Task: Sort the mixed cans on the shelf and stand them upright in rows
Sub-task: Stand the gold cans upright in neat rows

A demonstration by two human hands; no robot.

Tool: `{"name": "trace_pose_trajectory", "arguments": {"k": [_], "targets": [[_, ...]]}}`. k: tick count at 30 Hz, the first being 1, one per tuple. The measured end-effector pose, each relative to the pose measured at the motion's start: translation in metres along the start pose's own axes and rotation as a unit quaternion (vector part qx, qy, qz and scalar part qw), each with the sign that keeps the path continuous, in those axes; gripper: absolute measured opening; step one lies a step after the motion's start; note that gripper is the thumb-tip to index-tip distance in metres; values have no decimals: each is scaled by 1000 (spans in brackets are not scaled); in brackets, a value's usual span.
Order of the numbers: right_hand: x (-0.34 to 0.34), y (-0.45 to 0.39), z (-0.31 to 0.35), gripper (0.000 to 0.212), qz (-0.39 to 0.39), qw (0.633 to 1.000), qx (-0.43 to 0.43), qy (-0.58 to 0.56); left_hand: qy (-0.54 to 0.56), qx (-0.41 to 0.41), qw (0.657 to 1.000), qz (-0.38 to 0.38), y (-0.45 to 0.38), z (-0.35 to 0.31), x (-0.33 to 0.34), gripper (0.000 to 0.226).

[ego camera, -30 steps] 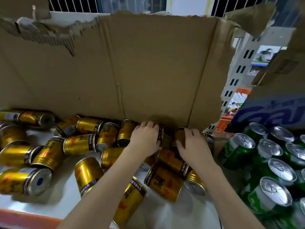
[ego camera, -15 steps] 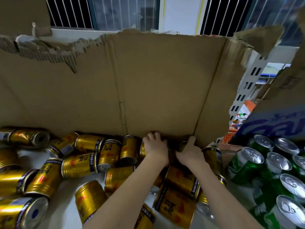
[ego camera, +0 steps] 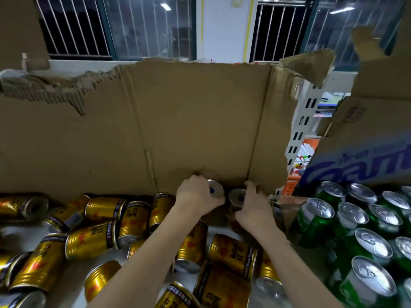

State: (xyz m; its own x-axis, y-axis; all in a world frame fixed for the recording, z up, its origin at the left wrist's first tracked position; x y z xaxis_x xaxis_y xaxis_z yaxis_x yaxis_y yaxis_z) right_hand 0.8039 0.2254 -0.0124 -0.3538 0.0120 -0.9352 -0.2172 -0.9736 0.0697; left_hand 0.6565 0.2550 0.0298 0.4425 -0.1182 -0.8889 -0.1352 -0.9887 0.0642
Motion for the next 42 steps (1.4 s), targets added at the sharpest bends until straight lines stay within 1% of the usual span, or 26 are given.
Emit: {"name": "trace_pose_trajectory", "arguments": {"k": [2,5,7,9,11,13,14,16,18,20,22,24,26,28,31,33,35,37,39,42], "targets": [[8,3,6,81,12,1000,-17,-10,19,-14,1000,1,-1,5,9,57],[12,10,6,83,17,999,-44,-19,39,-43,998,1,2,17,22,69],[7,15,2,81,30,997,-67,12,57,-45,997,-5,6,22,25,74],[1,16,-12,68,34,996,-67,57,65,-32,997,-15,14,27,27,78],[-9,15,-31,58,6,996,-36,82,32,-24,999,-32,26,33,29,74],[-14,10,-54,57,-20,995,16,97,-45,-31,998,-33,40,38,36,68],[-11,8,-61,57,-8,995,34,91,-75,-38,996,-29,47,41,40,68],[3,0,-71,60,35,996,54,65,-97,-48,994,-21,56,45,48,70],[17,-7,-76,69,62,995,64,51,-85,-40,996,-13,59,45,53,69],[19,-8,-77,76,52,995,71,49,-51,-41,998,4,60,48,56,72],[20,-3,-80,82,55,994,93,29,-5,-54,998,6,60,53,55,77],[22,4,-80,84,71,993,96,15,20,-58,998,-12,65,55,50,77],[23,15,-74,82,76,994,80,3,35,-52,998,-30,70,55,46,74],[21,31,-66,76,75,995,58,-15,67,-47,996,-41,75,56,43,70],[7,52,-61,66,30,997,48,-56,157,-37,985,-61,85,60,34,58],[-6,59,-59,61,-29,996,36,-76,201,-14,975,-93,91,58,22,53],[-20,62,-56,57,-97,992,20,-76,214,25,968,-125,93,50,13,53],[-31,62,-49,56,-154,985,1,-76,225,48,964,-136,88,45,9,56],[-32,58,-44,54,-171,983,-7,-72,219,55,965,-132,79,43,10,60],[-24,45,-45,54,-161,987,-2,-1,133,26,983,-127,67,51,15,77]]}}
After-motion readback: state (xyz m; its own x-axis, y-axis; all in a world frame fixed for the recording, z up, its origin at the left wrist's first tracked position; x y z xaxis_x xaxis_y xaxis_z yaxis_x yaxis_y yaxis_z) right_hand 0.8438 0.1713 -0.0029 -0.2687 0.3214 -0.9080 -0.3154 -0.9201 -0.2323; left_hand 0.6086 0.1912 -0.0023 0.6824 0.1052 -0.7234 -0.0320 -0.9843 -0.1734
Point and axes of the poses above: each hand's wrist, its own y-axis away from the middle knuckle, its own x-axis out of the palm, z = x × y, the point moved 9 cm from there along -y, towards the middle knuckle, and after that the axes turned 10 degrees about y, right-handed, at the moved point
